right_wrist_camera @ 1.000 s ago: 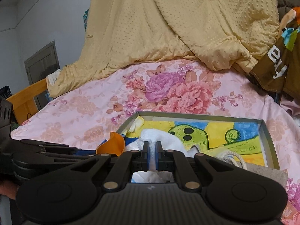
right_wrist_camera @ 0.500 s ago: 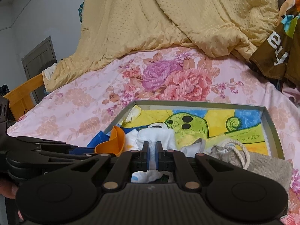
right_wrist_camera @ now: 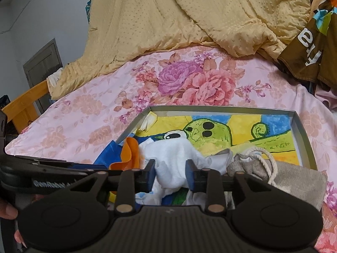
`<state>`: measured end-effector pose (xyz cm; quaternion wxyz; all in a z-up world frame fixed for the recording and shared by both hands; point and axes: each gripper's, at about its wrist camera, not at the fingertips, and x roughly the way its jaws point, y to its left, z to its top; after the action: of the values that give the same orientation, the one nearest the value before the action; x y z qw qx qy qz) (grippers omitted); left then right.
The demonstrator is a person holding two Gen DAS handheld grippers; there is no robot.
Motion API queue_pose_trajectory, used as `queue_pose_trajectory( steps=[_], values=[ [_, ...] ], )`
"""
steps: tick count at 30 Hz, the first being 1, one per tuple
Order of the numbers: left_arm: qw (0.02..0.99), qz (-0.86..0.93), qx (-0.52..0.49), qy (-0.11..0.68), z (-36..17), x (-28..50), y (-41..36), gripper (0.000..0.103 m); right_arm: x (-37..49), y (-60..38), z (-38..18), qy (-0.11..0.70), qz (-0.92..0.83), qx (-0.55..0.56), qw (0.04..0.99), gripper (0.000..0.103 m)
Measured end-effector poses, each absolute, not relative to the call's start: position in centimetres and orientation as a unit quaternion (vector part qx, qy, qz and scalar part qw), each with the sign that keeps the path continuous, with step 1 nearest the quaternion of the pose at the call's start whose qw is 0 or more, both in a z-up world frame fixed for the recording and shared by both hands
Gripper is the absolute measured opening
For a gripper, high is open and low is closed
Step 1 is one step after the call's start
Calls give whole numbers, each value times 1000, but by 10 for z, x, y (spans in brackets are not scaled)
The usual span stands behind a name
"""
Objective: Organize soft objects
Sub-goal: 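Lower both grippers into the tray and open them to release, then withdraw both grippers up and away from the tray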
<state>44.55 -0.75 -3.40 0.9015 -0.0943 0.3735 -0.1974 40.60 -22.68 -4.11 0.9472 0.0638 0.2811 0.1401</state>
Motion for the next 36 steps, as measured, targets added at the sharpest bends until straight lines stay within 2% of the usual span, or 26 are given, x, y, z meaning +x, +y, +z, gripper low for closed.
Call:
queue_pose_trajectory(
  steps=[8, 14, 18, 22, 27, 36],
  values=[
    [907, -191, -107, 361, -19, 430, -3, 72, 393, -229, -38, 281, 146, 64, 946, 52],
    [915, -179, -106, 345, 0, 411, 3, 81, 378, -230, -30, 274, 146, 67, 948, 63],
    [926, -171, -104, 320, 15, 391, 8, 85, 364, -232, -20, 260, 145, 74, 952, 73],
    [938, -151, -107, 292, 31, 367, 14, 96, 344, -233, -5, 234, 151, 85, 957, 78],
    [949, -139, -117, 258, 52, 335, 25, 98, 312, -226, 18, 195, 162, 80, 964, 85],
    [963, -127, -101, 216, 81, 283, 37, 102, 265, -221, 42, 152, 156, 81, 973, 89]
  ],
)
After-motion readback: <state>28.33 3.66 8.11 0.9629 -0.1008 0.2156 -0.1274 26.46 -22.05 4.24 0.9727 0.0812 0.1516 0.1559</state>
